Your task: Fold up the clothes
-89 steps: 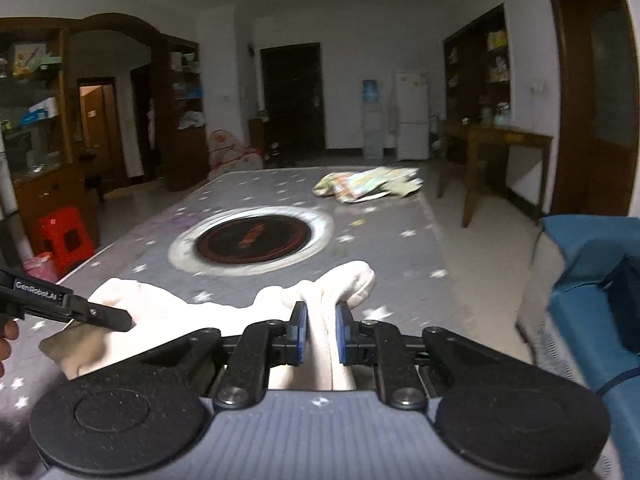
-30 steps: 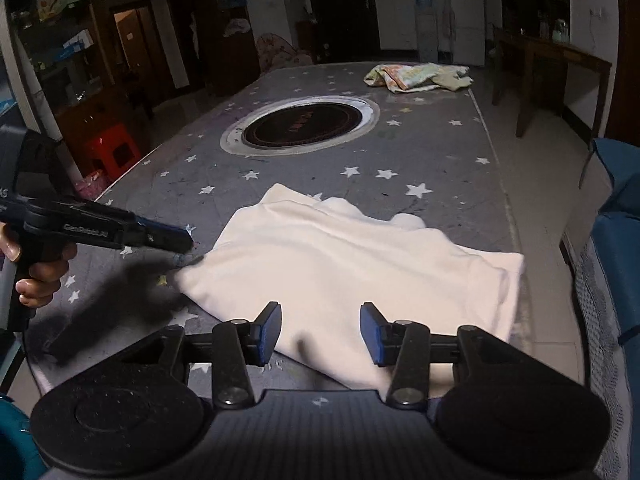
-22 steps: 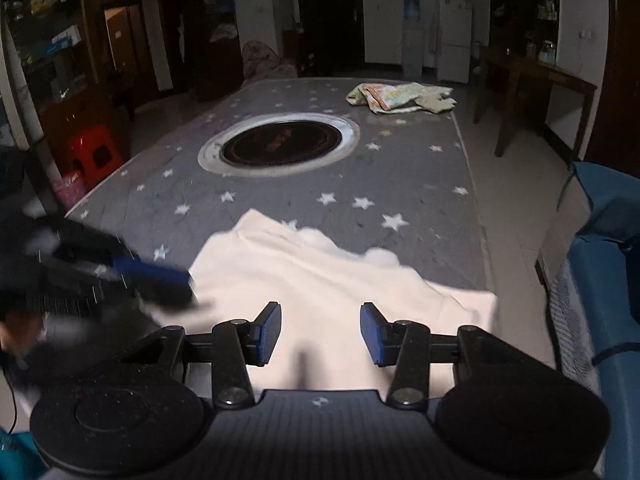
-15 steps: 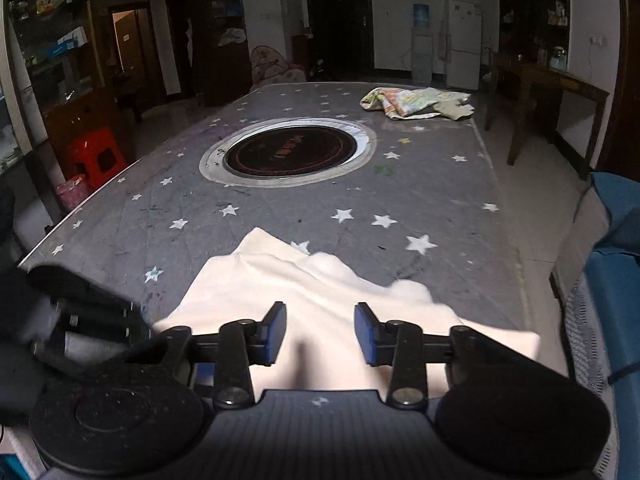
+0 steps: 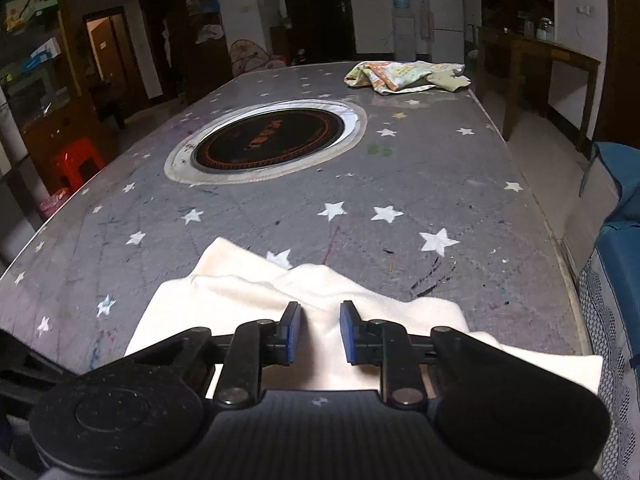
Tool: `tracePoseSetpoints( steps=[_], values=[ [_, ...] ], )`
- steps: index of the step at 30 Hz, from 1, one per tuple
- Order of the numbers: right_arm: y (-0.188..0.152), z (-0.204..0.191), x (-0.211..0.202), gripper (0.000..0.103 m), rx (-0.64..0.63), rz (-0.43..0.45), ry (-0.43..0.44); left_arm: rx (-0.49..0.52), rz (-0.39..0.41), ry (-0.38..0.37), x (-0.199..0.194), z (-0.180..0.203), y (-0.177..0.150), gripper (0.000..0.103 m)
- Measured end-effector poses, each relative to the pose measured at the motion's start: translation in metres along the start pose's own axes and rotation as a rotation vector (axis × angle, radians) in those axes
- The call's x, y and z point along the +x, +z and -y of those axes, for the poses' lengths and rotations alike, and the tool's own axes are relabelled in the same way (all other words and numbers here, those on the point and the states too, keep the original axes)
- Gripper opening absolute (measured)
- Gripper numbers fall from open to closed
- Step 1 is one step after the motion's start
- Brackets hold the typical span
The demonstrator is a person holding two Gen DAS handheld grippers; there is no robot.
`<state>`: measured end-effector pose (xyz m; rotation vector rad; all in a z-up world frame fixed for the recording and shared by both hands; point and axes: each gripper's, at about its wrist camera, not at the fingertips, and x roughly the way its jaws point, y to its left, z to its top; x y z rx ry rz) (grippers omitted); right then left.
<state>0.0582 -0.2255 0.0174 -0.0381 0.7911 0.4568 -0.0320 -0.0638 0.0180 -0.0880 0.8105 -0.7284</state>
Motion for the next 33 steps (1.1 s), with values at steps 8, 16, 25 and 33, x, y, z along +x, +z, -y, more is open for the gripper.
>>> tracePoseSetpoints(
  steps=[8,16,25,33],
  values=[
    [0.009,-0.011,-0.007,0.020,-0.036,0.015,0.031,-0.003,-0.002,0.003,-0.001,0.001,0.000,0.019],
    [0.011,-0.024,0.016,0.020,-0.102,0.000,0.003,-0.003,0.002,0.001,-0.002,0.001,0.000,0.019],
    [0.017,-0.033,0.001,0.020,-0.125,0.004,0.068,-0.012,0.003,0.000,-0.003,0.001,0.002,0.019],
    [0.017,-0.054,0.024,0.020,-0.218,-0.028,0.071,-0.023,0.003,-0.006,-0.003,-0.001,0.002,0.019]
  ],
)
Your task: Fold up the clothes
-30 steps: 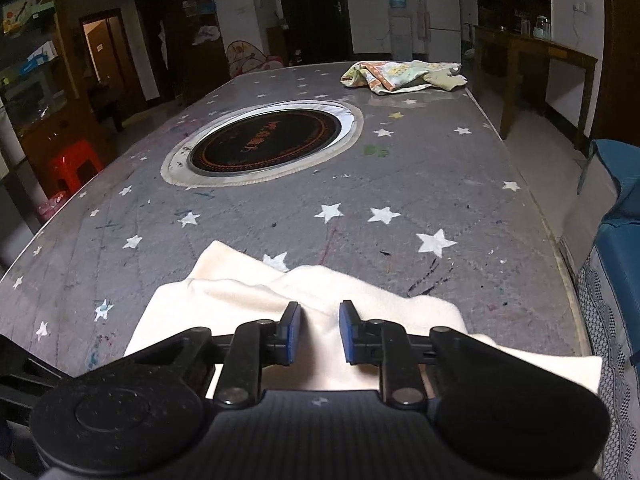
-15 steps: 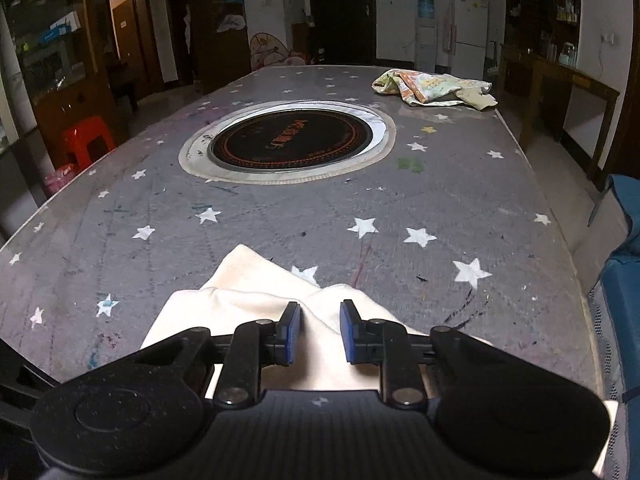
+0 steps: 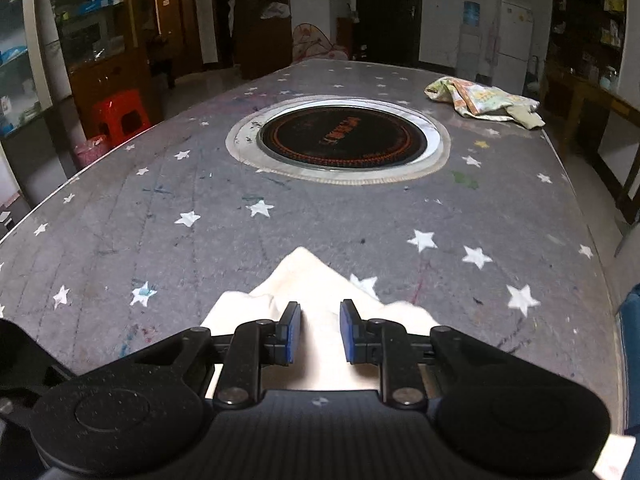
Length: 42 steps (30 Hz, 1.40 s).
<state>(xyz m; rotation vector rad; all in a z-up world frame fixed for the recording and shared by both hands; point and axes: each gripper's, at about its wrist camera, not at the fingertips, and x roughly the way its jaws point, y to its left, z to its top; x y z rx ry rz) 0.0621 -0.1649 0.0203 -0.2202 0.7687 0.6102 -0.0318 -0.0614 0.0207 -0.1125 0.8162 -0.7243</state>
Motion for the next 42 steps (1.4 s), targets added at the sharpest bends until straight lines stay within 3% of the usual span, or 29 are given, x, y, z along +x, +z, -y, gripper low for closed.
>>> tracePoseSetpoints(
  steps=[9,16,23,32,42],
  values=[
    [-0.004,0.009,-0.031,0.020,0.026,0.018,0.005,-0.009,0.000,-0.003,0.000,-0.002,0.000,0.019],
    [-0.027,0.012,-0.039,0.020,0.018,-0.035,0.005,-0.011,-0.003,0.004,0.001,0.000,0.001,0.019],
    [-0.034,0.015,-0.047,0.020,0.051,0.008,0.007,0.001,-0.007,0.016,0.001,0.002,0.003,0.019],
    [-0.050,0.061,-0.076,0.020,0.184,0.060,-0.110,-0.004,0.035,0.039,-0.007,-0.001,0.012,0.027],
    [-0.060,0.083,-0.059,0.020,0.229,0.046,-0.160,-0.049,0.022,0.065,0.002,-0.017,0.016,0.027]
  ],
)
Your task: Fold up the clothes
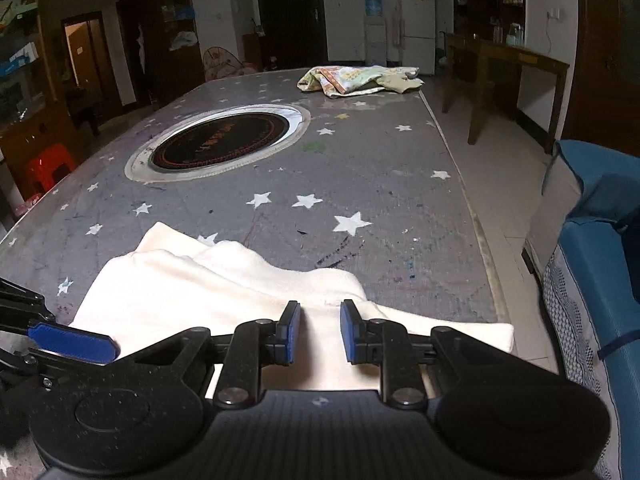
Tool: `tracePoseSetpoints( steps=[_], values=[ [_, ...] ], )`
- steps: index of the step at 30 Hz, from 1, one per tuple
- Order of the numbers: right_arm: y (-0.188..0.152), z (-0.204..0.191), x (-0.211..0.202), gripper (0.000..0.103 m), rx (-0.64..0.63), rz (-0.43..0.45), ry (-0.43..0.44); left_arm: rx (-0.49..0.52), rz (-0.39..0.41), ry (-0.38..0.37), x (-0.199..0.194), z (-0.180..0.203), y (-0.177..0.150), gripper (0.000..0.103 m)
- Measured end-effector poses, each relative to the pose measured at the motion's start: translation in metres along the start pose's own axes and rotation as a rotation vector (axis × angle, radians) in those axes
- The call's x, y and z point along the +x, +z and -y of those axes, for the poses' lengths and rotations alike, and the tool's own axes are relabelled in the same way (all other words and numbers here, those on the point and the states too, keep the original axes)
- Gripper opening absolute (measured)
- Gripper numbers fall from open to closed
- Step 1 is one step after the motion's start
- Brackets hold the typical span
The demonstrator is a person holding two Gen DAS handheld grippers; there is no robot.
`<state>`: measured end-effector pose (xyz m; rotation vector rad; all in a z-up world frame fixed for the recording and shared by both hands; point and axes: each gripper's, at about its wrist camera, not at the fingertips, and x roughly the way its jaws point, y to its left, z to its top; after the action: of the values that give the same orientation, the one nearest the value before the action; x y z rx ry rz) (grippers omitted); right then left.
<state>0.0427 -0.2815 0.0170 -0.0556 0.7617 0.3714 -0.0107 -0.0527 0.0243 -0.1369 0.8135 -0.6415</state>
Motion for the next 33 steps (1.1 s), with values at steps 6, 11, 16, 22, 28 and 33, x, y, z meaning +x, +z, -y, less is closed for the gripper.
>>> tracePoseSetpoints(
  steps=[6,11,16,22,28,33],
  values=[
    [0.002,0.007,-0.021,0.021,0.019,0.014,-0.001,0.003,0.002,-0.002,-0.002,-0.001,-0.003,0.027],
    [-0.010,0.007,-0.053,0.022,0.002,0.010,0.009,0.012,0.002,0.007,-0.001,0.001,-0.003,0.027],
    [-0.030,0.000,-0.081,0.022,-0.027,0.002,0.011,0.013,0.000,0.012,-0.001,0.002,-0.003,0.027],
    [-0.061,-0.009,-0.091,0.022,-0.023,0.023,-0.007,0.024,-0.001,0.019,0.001,0.003,-0.003,0.027],
    [-0.081,-0.016,-0.090,0.022,-0.057,0.074,-0.045,0.034,-0.001,0.026,0.001,0.004,-0.003,0.027],
    [-0.075,-0.022,-0.107,0.023,-0.048,0.128,-0.020,0.043,0.001,0.030,-0.002,0.007,-0.002,0.034]
  ],
)
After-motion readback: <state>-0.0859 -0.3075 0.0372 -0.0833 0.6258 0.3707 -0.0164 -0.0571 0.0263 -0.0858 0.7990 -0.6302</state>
